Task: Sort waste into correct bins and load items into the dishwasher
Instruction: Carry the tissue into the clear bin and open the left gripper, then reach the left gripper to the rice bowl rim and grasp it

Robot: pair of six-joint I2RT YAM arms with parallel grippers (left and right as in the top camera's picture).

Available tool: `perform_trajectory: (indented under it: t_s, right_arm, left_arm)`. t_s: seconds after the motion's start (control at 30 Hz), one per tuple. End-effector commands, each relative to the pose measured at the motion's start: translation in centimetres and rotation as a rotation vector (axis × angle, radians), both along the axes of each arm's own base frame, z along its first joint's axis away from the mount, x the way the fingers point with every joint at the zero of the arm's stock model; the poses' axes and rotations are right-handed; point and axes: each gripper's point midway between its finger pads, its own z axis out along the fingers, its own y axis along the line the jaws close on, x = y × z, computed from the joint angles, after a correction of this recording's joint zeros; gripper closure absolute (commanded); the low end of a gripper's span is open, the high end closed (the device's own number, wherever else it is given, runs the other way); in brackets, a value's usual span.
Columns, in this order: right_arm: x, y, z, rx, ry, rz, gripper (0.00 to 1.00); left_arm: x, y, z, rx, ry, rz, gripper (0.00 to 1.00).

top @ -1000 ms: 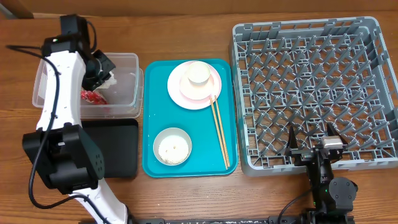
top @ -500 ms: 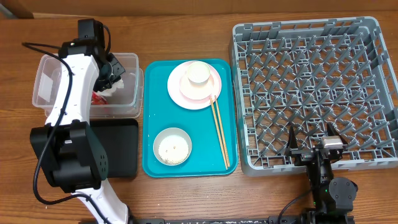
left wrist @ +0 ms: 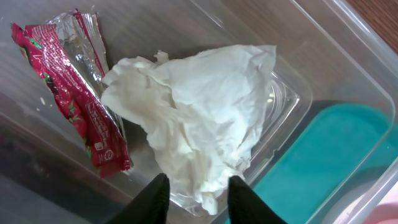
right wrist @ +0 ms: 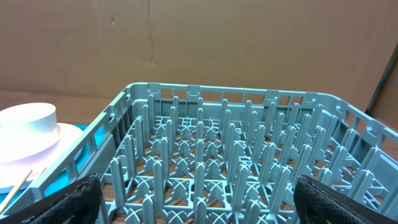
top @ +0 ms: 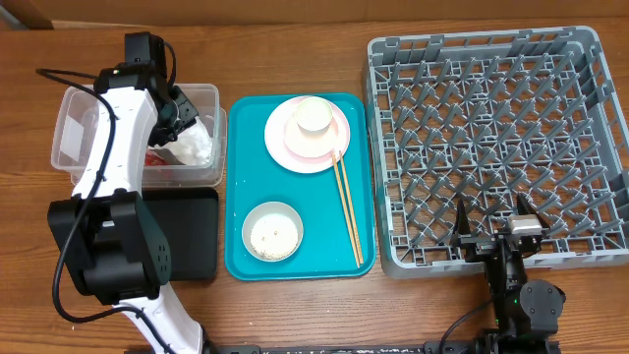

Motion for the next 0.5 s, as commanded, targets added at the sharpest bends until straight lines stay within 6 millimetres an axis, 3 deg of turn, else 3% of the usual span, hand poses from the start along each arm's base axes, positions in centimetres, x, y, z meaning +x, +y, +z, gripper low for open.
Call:
perform_trajectory:
  t_s: [0.0, 0.07, 0.23, 0.47]
  right_arm:
    - [0.0, 0.1, -0.2, 0.000, -0.005, 0.006, 0.00]
    - [0.0, 0.1, -0.1, 0.000, -0.006, 0.006, 0.00]
    - [0.0, 0.1, -0.2, 0.000, -0.005, 0.006, 0.00]
    - [0.0, 0.1, -0.1, 0.000, -0.005, 0.006, 0.00]
  left_arm:
    - [-0.3, 0.2, 0.7, 0.012, -0.009, -0.003, 0.83]
    - [-0.2, -0.5, 1.1, -0.019, -0.017, -0.046, 0.96]
    - [-0.6, -4.7, 3.5, -0.227, -0.035, -0.199, 0.96]
    - [-4.7, -8.7, 5.3, -0.412, 0.052, -0.295, 0.96]
